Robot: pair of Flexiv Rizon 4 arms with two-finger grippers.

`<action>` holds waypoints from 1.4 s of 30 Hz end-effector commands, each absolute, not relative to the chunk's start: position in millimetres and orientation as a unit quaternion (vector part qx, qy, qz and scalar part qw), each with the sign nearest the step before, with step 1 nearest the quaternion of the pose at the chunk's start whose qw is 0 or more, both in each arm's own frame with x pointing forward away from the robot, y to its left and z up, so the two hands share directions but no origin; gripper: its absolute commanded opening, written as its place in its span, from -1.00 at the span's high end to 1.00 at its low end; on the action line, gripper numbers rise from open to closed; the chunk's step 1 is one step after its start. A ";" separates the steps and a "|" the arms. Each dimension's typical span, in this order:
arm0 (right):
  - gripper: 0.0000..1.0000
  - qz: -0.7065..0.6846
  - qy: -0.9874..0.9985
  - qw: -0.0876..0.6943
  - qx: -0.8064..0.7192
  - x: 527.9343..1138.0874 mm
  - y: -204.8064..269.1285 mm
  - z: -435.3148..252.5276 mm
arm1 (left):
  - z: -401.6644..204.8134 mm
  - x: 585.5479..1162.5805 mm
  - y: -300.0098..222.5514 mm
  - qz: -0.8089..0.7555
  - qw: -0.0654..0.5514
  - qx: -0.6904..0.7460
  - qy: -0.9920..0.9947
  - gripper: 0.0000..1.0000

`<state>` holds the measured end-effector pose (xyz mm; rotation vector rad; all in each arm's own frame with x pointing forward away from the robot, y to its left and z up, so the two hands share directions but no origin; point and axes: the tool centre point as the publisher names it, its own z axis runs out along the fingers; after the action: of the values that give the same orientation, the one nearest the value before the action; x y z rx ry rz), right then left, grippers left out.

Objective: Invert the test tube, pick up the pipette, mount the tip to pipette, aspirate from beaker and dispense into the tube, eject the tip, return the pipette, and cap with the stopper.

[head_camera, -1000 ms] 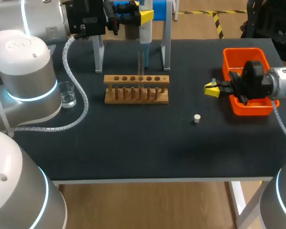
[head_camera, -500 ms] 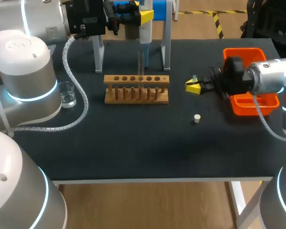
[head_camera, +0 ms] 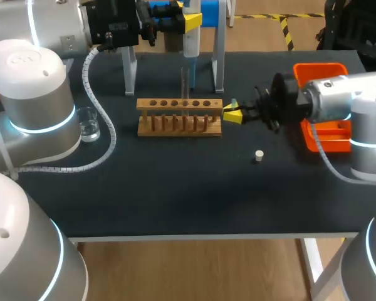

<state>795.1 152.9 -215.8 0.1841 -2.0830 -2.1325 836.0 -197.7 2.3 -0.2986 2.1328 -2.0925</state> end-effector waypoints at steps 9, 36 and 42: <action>1.00 -0.709 -0.698 0.080 0.058 798.8 181.7 -216.6 | 2.6 835.7 -197.2 -0.696 0.069 -0.099 0.708 1.00; 1.00 -0.702 -0.705 0.095 0.047 795.9 214.5 -231.7 | 2.6 835.7 -197.2 -0.696 0.069 -0.099 0.708 1.00; 1.00 -0.703 -0.703 0.099 0.045 797.9 220.1 -232.2 | 2.6 835.7 -197.2 -0.696 0.069 -0.099 0.708 1.00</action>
<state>796.3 216.1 -230.9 0.1333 -2.0824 -2.0811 835.9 -197.7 2.4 -0.2986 2.1320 -2.0929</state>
